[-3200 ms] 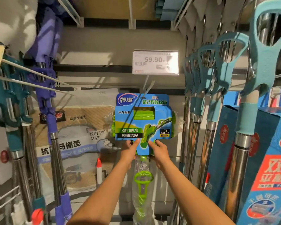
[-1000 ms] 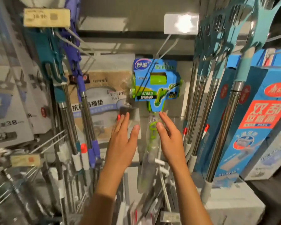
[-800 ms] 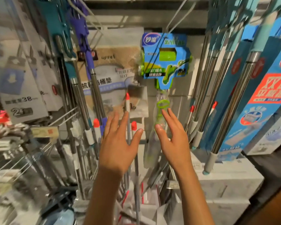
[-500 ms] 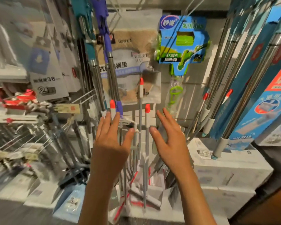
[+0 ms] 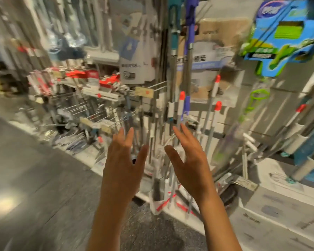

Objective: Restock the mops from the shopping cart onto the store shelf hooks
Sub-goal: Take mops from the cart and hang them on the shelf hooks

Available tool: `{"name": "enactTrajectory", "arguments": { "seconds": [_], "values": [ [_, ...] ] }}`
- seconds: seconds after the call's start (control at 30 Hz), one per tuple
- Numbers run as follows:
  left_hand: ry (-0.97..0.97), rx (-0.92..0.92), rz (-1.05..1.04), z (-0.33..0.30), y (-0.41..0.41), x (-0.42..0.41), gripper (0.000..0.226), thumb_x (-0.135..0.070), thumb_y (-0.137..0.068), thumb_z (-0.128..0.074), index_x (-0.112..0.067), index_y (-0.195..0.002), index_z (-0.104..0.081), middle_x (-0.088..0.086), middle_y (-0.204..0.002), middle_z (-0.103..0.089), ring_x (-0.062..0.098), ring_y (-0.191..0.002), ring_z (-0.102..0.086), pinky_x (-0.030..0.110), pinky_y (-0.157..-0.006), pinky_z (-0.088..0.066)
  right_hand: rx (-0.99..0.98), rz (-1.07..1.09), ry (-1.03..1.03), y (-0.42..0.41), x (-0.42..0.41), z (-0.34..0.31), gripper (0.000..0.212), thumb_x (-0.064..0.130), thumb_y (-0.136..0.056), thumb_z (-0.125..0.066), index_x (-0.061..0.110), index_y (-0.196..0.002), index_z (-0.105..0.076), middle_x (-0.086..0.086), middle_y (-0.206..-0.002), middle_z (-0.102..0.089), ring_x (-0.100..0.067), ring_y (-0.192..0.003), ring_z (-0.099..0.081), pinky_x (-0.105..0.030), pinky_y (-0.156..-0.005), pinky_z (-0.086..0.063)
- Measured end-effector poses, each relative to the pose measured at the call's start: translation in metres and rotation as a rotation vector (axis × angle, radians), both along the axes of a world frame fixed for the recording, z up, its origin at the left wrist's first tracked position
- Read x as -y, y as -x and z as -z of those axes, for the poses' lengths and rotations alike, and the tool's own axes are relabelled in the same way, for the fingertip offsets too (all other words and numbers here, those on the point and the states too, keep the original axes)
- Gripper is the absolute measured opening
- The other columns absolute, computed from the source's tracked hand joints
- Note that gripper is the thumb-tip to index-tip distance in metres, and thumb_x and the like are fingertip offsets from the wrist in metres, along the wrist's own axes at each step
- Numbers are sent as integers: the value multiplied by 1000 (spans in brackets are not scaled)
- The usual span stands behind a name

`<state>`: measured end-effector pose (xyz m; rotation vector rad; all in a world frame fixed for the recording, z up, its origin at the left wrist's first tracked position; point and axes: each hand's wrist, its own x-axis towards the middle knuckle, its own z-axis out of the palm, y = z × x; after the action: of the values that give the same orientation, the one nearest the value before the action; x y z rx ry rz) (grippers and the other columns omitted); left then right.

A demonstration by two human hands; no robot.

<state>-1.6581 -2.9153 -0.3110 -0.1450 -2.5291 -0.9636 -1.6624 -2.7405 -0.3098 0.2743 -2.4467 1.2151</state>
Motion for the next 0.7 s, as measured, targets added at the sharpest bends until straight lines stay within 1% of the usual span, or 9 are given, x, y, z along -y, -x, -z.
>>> {"name": "enactTrajectory", "arguments": {
  "seconds": [0.07,0.17,0.2,0.3,0.33,0.43,0.5,0.57,0.7],
  "values": [
    [12,41,-112,7,-32,23,87,-79,-89,-17,-27,-158,-27,-3,-168,-15,14,-155,-10,40,-123,-16,-13,-66,-5,-15,27,10,76,72,-90,-36,28,-151,-41,10,-163,-26,-4,-150,-20,-19,-118,-18],
    [47,88,-257,11,-78,58,77,-75,-92,-19,-36,-158,-23,-9,-168,-11,12,-154,-7,35,-120,-14,44,-198,7,-38,69,17,81,75,-83,-30,33,-151,-39,18,-161,-24,1,-147,-19,-8,-108,-14],
    [55,110,-313,11,-95,73,77,-75,-91,-19,-36,-158,-22,-9,-168,-12,12,-154,-8,34,-120,-13,51,-250,21,-46,86,18,80,75,-83,-30,34,-151,-39,20,-160,-24,2,-147,-19,-10,-108,-15],
    [34,153,-445,9,-137,109,83,-73,-86,-20,-32,-158,-25,-6,-167,-15,14,-154,-11,36,-121,-14,63,-387,35,-67,130,23,76,73,-87,-37,34,-152,-38,19,-161,-23,-2,-149,-20,-25,-113,-25],
    [28,149,-481,8,-149,118,84,-73,-85,-21,-31,-158,-26,-5,-167,-15,15,-154,-11,35,-121,-13,66,-422,23,-73,143,23,75,72,-88,-38,34,-152,-37,18,-162,-22,-3,-150,-19,-26,-113,-25],
    [5,122,-588,9,-189,148,82,-71,-86,-23,-31,-158,-28,-5,-167,-16,16,-154,-12,28,-118,-7,42,-518,-8,-95,183,22,76,73,-87,-34,35,-152,-36,15,-163,-23,-4,-150,-18,-18,-110,-17],
    [-28,130,-657,10,-215,168,85,-71,-84,-23,-30,-158,-27,-6,-168,-14,15,-154,-10,25,-118,-4,38,-582,-5,-111,211,22,76,73,-86,-34,34,-151,-38,13,-163,-25,-4,-150,-20,-14,-109,-15],
    [-86,136,-717,11,-239,191,87,-71,-83,-24,-27,-158,-29,-4,-168,-15,16,-155,-10,30,-122,-6,34,-643,-15,-127,240,22,77,75,-85,-32,36,-151,-38,13,-163,-25,-3,-150,-20,-10,-109,-13],
    [-79,91,-806,20,-282,246,83,-73,-91,-27,-21,-156,-35,3,-165,-25,21,-154,-16,43,-125,-17,50,-762,-67,-160,299,22,72,76,-91,-37,40,-152,-33,16,-164,-19,-5,-152,-15,-31,-120,-21]
  ]
}}
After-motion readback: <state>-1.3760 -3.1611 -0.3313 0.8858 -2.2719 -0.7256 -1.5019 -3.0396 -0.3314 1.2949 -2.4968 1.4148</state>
